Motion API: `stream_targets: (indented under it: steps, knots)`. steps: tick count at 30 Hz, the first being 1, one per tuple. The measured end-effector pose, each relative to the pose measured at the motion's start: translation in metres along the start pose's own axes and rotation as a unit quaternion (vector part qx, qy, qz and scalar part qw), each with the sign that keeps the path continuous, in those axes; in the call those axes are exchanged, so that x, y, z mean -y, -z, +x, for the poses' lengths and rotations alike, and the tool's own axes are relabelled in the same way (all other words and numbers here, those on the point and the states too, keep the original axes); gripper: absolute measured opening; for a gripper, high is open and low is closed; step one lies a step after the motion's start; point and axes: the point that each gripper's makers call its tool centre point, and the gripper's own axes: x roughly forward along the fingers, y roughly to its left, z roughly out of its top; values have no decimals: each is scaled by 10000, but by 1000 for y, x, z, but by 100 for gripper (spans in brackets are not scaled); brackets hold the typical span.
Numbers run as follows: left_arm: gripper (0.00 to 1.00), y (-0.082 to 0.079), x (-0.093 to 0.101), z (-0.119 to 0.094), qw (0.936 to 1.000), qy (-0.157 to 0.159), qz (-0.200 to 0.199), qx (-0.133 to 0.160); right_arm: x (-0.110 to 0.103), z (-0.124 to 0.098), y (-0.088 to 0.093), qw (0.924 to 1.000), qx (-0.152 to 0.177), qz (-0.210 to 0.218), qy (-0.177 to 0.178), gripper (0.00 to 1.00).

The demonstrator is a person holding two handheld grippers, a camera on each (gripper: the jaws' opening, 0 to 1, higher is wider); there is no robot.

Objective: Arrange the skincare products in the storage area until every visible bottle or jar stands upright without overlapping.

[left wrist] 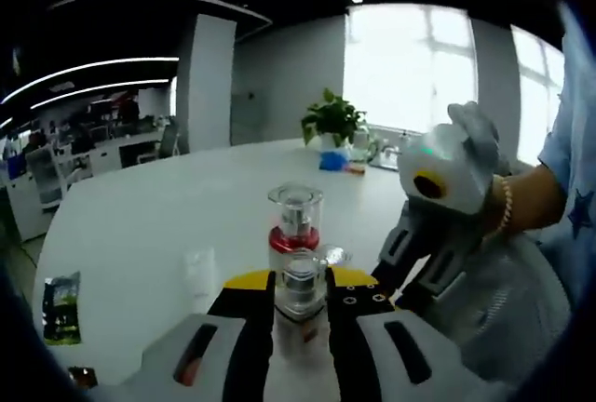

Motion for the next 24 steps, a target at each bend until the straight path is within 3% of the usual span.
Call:
stream_targets:
  steps: [3, 6, 10, 14, 16, 17, 22, 24]
  knots:
    - [18, 5, -5, 0, 9997, -49, -216, 74, -1, 1, 1, 10000, -39, -29, -17, 5]
    - [18, 7, 1, 2, 9981, 149, -553, 213, -2, 2, 1, 10000, -53, -38, -41, 5]
    - [18, 12, 1, 3, 9994, 135, -268, 144, -1, 3, 2, 9999, -113, -78, -11, 5]
    - [18, 17, 4, 5, 9992, 220, -330, 111, 0, 3, 4, 9998, -161, -120, -1, 5]
    - [18, 25, 5, 6, 9997, 212, 77, -65, 0, 3, 4, 9998, -172, -118, 4, 4]
    - [18, 19, 8, 7, 9996, 255, -15, 149, 0, 3, 4, 9998, -172, -119, 5, 4]
    - [19, 21, 5, 5, 9996, 248, -149, 51, 1, 3, 5, 9998, -172, -82, 11, 4]
    - [21, 26, 4, 4, 9991, 278, -290, -124, 2, 3, 6, 9998, -187, -90, 19, 4]
